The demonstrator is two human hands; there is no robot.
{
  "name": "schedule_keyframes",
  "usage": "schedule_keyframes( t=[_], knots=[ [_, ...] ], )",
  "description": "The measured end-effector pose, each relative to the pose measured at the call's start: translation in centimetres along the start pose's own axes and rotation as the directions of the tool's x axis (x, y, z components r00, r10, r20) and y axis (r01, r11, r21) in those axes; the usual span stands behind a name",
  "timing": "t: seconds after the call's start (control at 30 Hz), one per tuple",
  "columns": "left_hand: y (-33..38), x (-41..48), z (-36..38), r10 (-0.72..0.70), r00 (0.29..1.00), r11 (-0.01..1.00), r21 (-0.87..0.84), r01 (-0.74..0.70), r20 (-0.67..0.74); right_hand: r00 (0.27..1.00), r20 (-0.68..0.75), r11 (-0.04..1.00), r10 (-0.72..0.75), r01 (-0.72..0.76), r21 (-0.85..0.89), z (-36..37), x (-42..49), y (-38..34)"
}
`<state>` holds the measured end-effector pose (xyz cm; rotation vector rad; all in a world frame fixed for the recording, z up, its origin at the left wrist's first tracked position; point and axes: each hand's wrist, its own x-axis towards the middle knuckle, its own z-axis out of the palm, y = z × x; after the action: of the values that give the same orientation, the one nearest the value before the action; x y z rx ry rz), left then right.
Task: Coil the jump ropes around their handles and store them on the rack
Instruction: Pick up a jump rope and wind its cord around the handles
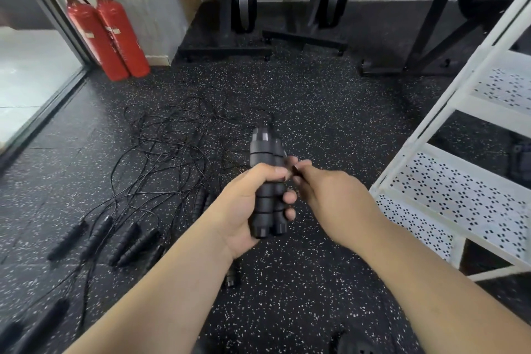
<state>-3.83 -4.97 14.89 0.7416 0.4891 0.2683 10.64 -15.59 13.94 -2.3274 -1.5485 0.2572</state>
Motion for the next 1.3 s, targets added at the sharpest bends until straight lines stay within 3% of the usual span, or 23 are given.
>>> schedule_keyframes(
  t=[0.07, 0.2, 0.33, 0.47, 0.53, 0.63, 0.73, 0.83, 1.07, 1.3],
  knots=[
    [0.2, -0.3, -0.2, -0.003, 0.995, 1.0, 0.011, 0.002, 0.097, 0.999, 0.029, 0.999, -0.037, 0.038, -0.034, 0.0, -0.1, -0.1],
    [2.4, -0.2, -1.2, 0.091, 0.995, 0.992, -0.087, -0.088, 0.035, 0.998, 0.057, 1.0, -0.028, 0.028, 0.005, -1.3, 0.3, 1.4],
    [5.4, -0.7, -3.1, 0.297, 0.955, 0.937, -0.19, -0.294, -0.012, 0.993, -0.086, 0.991, -0.077, 0.086, 0.103, -3.6, 0.8, 3.9],
    [4.5, -0.7, -2.4, 0.357, 0.931, 0.908, -0.206, -0.364, -0.072, 0.973, -0.215, 0.99, -0.081, 0.104, 0.098, -3.8, 0.7, 4.2],
    [3.8, -0.5, -1.8, 0.317, 0.943, 0.918, -0.215, -0.332, -0.103, 0.96, -0.274, 0.993, -0.061, 0.086, 0.08, -3.5, 0.8, 4.0],
    [2.4, -0.5, -0.7, 0.16, 0.986, 0.973, -0.157, -0.167, -0.054, 0.947, -0.314, 0.996, -0.075, 0.088, 0.028, -2.8, 0.9, 2.7],
    [0.2, -0.4, 1.1, 0.077, 0.996, 0.995, -0.066, -0.074, 0.05, 0.972, -0.215, 0.995, -0.096, 0.101, 0.013, -1.2, 0.9, 0.8],
    [-0.2, -0.2, 1.7, 0.064, 0.997, 0.996, -0.065, -0.062, 0.044, 0.986, -0.121, 0.992, -0.117, 0.123, 0.041, -0.4, 1.1, 0.4],
    [4.1, -1.1, -0.3, 0.306, 0.944, 0.952, -0.057, -0.301, 0.12, 0.969, -0.229, 0.994, -0.094, 0.104, 0.03, -3.6, 1.8, 3.9],
    [6.3, -1.9, -1.9, 0.473, 0.865, 0.881, -0.08, -0.467, 0.165, 0.898, -0.423, 0.975, -0.118, 0.185, 0.12, -4.8, 1.9, 4.8]
  ],
)
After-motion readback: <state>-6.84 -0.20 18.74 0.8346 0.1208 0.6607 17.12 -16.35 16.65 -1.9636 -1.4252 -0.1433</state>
